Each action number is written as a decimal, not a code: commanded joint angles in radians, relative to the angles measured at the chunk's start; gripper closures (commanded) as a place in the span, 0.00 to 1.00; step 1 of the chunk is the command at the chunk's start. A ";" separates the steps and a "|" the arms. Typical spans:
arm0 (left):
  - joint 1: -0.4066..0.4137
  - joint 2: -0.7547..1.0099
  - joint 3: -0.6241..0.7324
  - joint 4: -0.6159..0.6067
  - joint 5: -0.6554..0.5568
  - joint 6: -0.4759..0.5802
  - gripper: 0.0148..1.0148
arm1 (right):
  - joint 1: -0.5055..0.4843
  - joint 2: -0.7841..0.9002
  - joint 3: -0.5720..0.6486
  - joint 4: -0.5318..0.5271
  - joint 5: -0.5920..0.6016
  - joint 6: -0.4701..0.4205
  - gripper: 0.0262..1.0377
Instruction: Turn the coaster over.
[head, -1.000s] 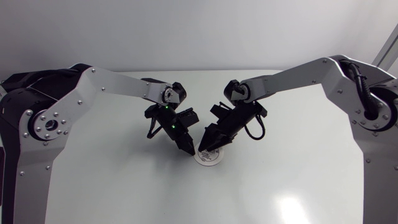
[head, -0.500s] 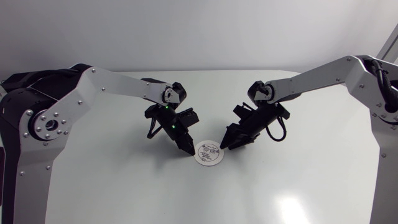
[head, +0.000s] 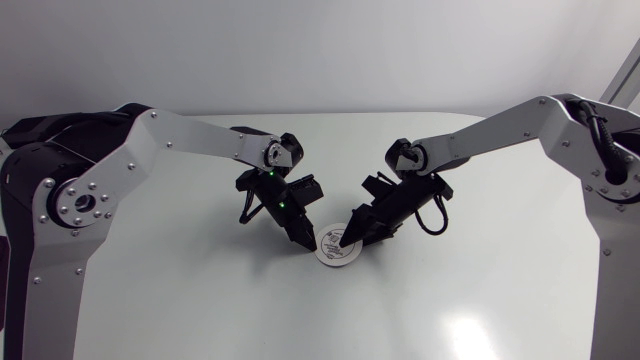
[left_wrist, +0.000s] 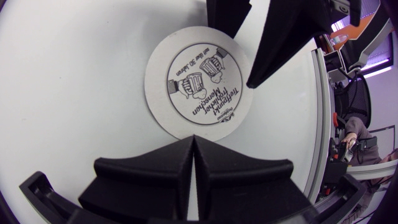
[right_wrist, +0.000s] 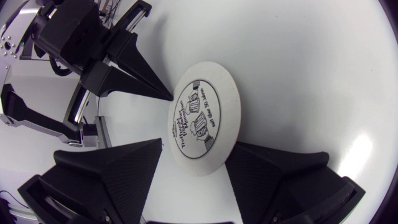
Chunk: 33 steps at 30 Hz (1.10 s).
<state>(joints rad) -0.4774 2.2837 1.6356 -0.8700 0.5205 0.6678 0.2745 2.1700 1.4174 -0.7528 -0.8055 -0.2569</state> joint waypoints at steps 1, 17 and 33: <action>-0.017 0.057 -0.016 0.003 -0.010 -0.011 0.99 | 0.019 0.034 -0.012 -0.006 -0.004 0.018 0.48; 0.036 -0.044 -0.057 0.003 -0.010 -0.013 0.99 | 0.118 -0.237 -0.110 0.125 0.296 0.033 0.98; 0.226 -0.532 -0.252 0.094 -0.074 -0.178 0.03 | 0.459 -0.441 -0.360 0.556 1.168 -0.412 0.98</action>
<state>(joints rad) -0.2596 1.7473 1.4399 -0.7757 0.4599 0.5270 0.7097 1.6997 1.1141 -0.2481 0.3164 -0.5625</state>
